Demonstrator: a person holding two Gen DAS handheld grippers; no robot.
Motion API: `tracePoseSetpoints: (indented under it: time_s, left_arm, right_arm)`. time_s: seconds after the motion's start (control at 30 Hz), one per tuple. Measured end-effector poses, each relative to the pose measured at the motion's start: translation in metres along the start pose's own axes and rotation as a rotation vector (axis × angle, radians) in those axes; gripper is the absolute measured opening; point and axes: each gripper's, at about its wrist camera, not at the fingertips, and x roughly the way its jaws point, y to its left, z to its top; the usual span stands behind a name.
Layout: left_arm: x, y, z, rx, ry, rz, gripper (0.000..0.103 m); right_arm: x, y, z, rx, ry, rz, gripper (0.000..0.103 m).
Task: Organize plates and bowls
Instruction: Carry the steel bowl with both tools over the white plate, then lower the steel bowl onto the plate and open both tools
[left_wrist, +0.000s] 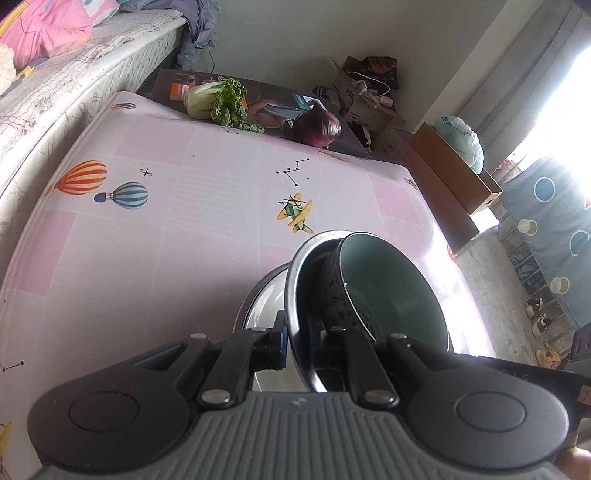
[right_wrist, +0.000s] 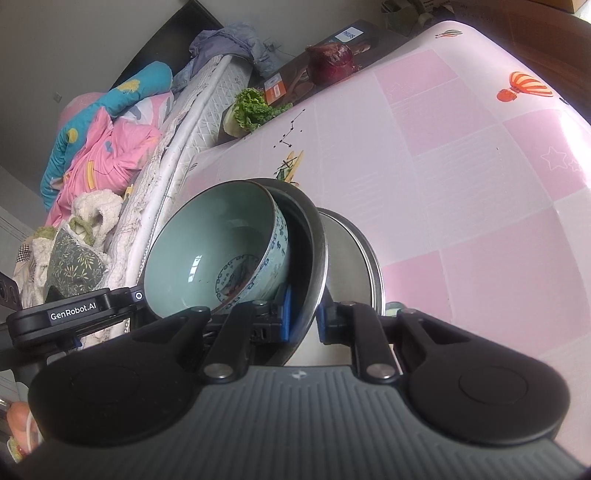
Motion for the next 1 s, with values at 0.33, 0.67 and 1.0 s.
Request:
tracePoseSetpoints:
  time_s: [0.33, 0.67, 1.0]
  left_arm:
    - [0.014, 0.014, -0.024, -0.025, 0.073, 0.003, 0.012]
    - [-0.006, 0.014, -0.023, -0.011, -0.031, 0.033, 0.040]
    - [-0.071, 0.011, -0.032, 0.076, -0.188, 0.123, 0.086]
  right_arm:
    - [0.003, -0.005, -0.015, -0.031, 0.005, -0.044, 0.014]
    - [-0.020, -0.007, -0.005, -0.045, -0.108, -0.064, 0.036]
    - [-0.098, 0.011, -0.029, -0.205, -0.337, -0.222, 0.083]
